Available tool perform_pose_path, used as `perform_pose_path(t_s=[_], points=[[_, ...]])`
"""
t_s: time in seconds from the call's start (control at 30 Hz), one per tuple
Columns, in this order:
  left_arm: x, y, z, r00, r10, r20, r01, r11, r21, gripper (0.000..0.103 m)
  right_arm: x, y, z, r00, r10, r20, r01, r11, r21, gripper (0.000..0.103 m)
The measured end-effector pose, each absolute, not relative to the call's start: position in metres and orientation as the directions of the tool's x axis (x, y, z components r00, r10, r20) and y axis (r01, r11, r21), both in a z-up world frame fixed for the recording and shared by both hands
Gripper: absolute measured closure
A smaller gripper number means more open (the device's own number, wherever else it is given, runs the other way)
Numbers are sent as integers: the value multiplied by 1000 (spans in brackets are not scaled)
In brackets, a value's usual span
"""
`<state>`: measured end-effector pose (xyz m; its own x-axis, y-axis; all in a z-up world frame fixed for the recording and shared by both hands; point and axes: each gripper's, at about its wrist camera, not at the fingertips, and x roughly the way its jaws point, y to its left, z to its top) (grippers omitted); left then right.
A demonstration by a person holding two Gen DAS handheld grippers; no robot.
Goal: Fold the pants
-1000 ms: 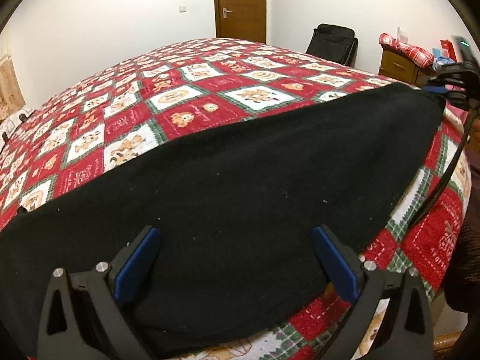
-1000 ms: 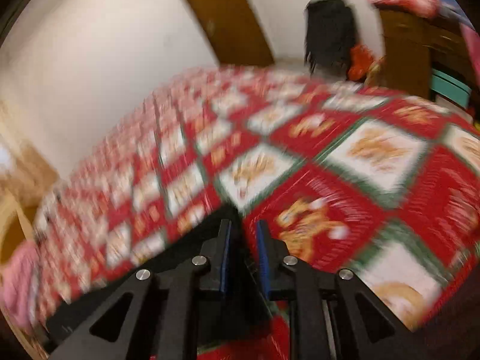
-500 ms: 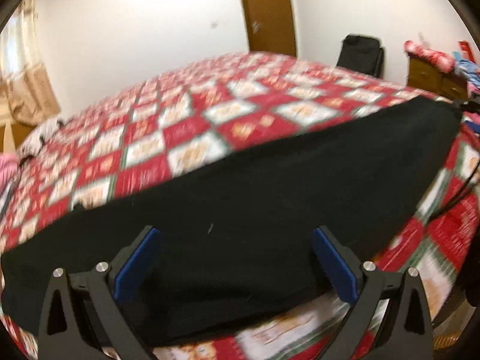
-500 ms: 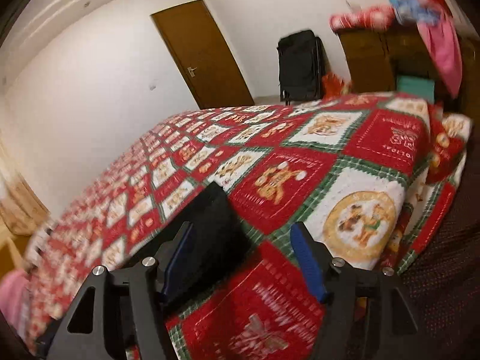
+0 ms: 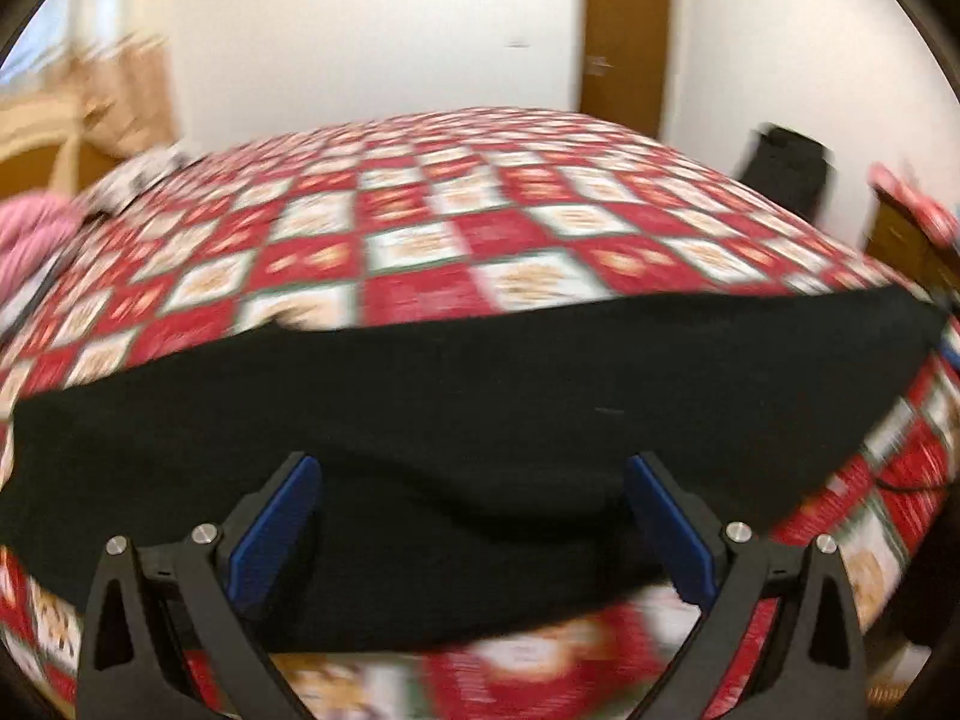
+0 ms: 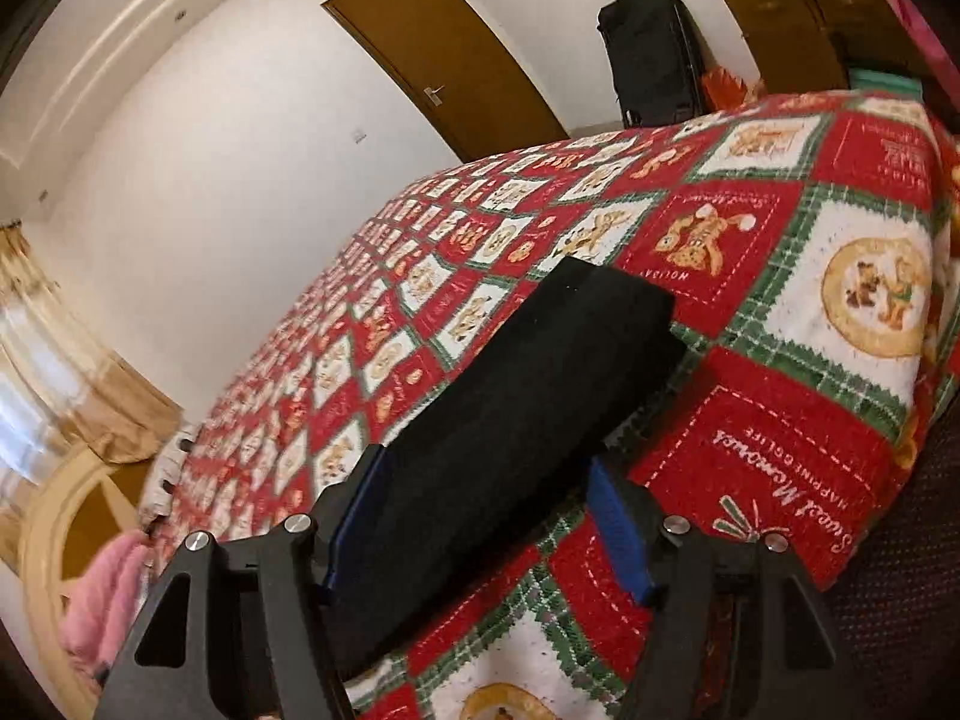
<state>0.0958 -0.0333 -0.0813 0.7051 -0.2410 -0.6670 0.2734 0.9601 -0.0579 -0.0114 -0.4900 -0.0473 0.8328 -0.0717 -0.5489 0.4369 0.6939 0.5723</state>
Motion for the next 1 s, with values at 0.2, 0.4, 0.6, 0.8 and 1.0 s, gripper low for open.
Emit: perform_pose_path(t_s=[0.2, 0.4, 0.6, 0.8, 1.0], points=[[108, -9, -96, 654, -263, -709, 183, 965, -189, 0, -8, -483, -48, 840, -49, -540, 407, 714, 570, 35], [103, -25, -101, 661, -201, -723, 217, 974, -73, 0, -13, -514, -45, 862, -134, -490, 447, 659, 605, 45], [103, -29, -101, 663, -179, -727, 215, 976, -44, 0, 2, -525, -54, 794, -140, -591, 502, 700, 508, 93], [104, -21, -96, 653, -215, -726, 218, 972, -91, 0, 3, -517, -39, 804, -117, -583, 469, 728, 501, 97], [108, -5, -86, 674, -215, -707, 179, 976, -125, 0, 38, -400, 18, 868, 32, -496, 166, 923, 349, 97]])
